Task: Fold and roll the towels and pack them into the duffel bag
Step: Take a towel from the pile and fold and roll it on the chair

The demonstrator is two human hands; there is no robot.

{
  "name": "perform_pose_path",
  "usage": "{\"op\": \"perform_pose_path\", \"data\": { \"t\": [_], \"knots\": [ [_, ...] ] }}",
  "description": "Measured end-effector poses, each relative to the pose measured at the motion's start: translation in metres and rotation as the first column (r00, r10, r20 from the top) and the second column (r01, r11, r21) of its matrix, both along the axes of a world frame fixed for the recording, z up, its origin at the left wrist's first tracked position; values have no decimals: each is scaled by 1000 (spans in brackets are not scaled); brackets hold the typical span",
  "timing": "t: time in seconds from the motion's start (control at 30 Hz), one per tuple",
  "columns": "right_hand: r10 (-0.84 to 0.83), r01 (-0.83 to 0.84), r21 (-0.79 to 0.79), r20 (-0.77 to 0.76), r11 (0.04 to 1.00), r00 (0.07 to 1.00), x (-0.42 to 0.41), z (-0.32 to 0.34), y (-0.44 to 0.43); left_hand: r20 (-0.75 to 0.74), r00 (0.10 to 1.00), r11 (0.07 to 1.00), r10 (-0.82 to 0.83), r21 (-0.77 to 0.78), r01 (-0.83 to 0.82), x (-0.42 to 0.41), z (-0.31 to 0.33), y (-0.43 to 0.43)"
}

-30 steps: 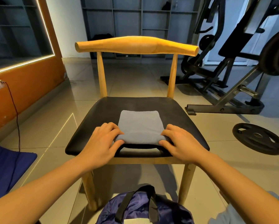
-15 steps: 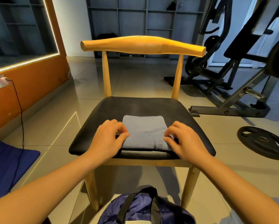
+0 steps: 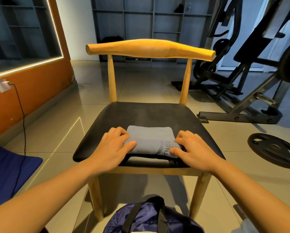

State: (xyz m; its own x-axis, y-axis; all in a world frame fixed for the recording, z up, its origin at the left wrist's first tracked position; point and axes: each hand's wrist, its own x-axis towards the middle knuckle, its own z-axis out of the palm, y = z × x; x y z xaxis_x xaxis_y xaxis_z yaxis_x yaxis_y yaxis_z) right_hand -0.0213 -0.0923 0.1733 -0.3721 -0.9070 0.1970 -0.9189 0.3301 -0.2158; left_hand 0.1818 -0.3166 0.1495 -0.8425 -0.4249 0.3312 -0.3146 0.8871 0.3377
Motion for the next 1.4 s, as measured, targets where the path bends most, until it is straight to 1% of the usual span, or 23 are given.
{"op": "perform_pose_path", "data": {
  "t": [0.07,0.13,0.2,0.27,0.3,0.33,0.37,0.4,0.43,0.5,0.6,0.7,0.8,0.9,1.03,1.1,1.17,1.23,1.3,1.4],
  "knots": [
    [-27,26,18,42,999,999,3,0,-4,27,999,998,46,44,-47,-3,2,2],
    [-66,66,3,21,998,998,4,-2,-8,29,996,994,90,62,-92,-7,2,2],
    [-104,103,-75,-1,992,995,2,-4,-11,-23,992,988,123,102,-120,-11,3,1],
    [-100,99,-182,2,978,995,1,-6,-12,-101,983,976,151,174,-132,-15,6,0],
    [-77,71,-224,-17,972,997,1,-7,-13,-155,978,982,139,149,-116,-16,6,0],
    [-56,42,-249,-49,968,997,0,-8,-14,-217,972,996,88,47,-80,-16,7,1],
    [-45,22,-260,-82,965,996,1,-9,-14,-265,964,995,16,-91,-41,-16,7,3],
    [-42,11,-258,-115,966,992,2,-9,-14,-294,954,975,-61,-221,-6,-15,6,6],
    [-42,7,-240,-142,971,989,2,-10,-13,-299,946,949,-123,-314,24,-13,5,7],
    [-28,-1,-173,-167,985,986,1,-10,-8,-244,956,918,-162,-393,55,-11,2,5],
    [-1,-12,-74,-174,997,985,0,-12,-4,-85,990,911,-115,-407,71,-7,-3,-1],
    [-21,10,-75,-136,997,990,-2,-10,-12,-49,996,951,-77,-303,58,-9,-4,-3],
    [-50,44,-70,-92,997,994,-5,-6,-21,-53,997,993,-55,-109,49,-15,-2,-6],
    [-106,104,-43,-48,994,993,-6,-3,-29,-39,998,999,-48,10,48,-25,0,-11],
    [-190,186,-68,-54,980,980,-6,-1,-41,-1,1000,999,-13,29,13,-37,5,-16],
    [-216,213,-169,2,962,976,-8,-5,-47,29,999,999,13,41,-14,-43,7,-18],
    [-196,204,-307,54,930,979,-8,-10,-54,51,998,997,45,64,-48,-49,8,-20],
    [-174,168,-371,19,913,985,-8,-12,-60,38,997,992,74,100,-77,-55,8,-22],
    [-160,146,-355,-11,923,987,-9,-13,-60,37,995,988,89,122,-92,-60,8,-26],
    [-76,73,-258,0,963,997,-12,-14,-54,70,990,983,119,135,-128,-68,9,-33]
  ]
}}
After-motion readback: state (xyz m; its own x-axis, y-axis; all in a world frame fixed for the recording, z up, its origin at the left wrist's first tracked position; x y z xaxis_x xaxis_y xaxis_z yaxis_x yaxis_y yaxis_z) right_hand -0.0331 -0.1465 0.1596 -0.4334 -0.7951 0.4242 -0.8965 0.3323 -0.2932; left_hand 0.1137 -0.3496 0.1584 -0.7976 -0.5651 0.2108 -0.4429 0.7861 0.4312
